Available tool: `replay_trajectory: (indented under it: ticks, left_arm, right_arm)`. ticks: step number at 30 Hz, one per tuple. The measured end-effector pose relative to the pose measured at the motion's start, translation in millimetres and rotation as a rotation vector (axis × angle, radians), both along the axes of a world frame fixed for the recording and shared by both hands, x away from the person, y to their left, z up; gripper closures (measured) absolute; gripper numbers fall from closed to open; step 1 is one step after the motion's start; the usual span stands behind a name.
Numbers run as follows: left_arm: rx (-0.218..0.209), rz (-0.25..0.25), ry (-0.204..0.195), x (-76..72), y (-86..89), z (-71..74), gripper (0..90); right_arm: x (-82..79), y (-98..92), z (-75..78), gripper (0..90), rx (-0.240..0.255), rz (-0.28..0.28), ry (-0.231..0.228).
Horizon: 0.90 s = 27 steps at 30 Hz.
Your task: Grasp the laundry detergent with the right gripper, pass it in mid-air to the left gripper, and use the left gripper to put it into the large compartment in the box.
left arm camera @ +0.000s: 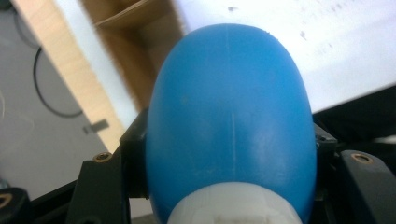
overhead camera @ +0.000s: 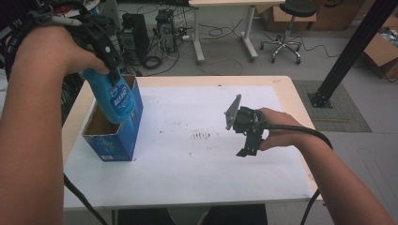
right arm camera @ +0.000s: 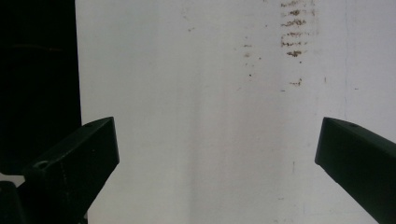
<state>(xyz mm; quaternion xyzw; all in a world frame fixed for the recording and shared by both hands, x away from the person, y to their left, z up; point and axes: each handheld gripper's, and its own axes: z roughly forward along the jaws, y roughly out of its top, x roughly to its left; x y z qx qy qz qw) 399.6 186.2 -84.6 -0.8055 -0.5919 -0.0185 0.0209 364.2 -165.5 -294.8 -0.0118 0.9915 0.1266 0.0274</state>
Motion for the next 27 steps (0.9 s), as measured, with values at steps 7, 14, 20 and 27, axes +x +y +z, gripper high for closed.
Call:
replay_trajectory:
  ticks: [7, 14, 20, 27]
  left_arm:
    - [0.025, 0.111, -0.024, 2.9, 13.3, 3.4, 38.5]
    - [0.042, 0.164, -0.028, 8.0, 28.8, -3.5, 38.6]
    - [0.040, 0.190, -0.013, 14.9, 40.0, -21.1, 38.5]
    - [0.038, 0.204, 0.004, 21.2, 46.0, -47.7, 38.5]
  right_arm:
    - [-0.6, -0.8, 0.1, 0.0, -0.014, 0.001, -0.001]
    - [-0.1, -1.2, 1.0, 0.0, -0.022, -0.002, 0.001]
    - [0.2, -2.5, 3.0, 0.0, -0.026, -0.009, -0.002]
    - [0.3, -3.3, 1.6, 0.0, -0.034, -0.013, 0.003]
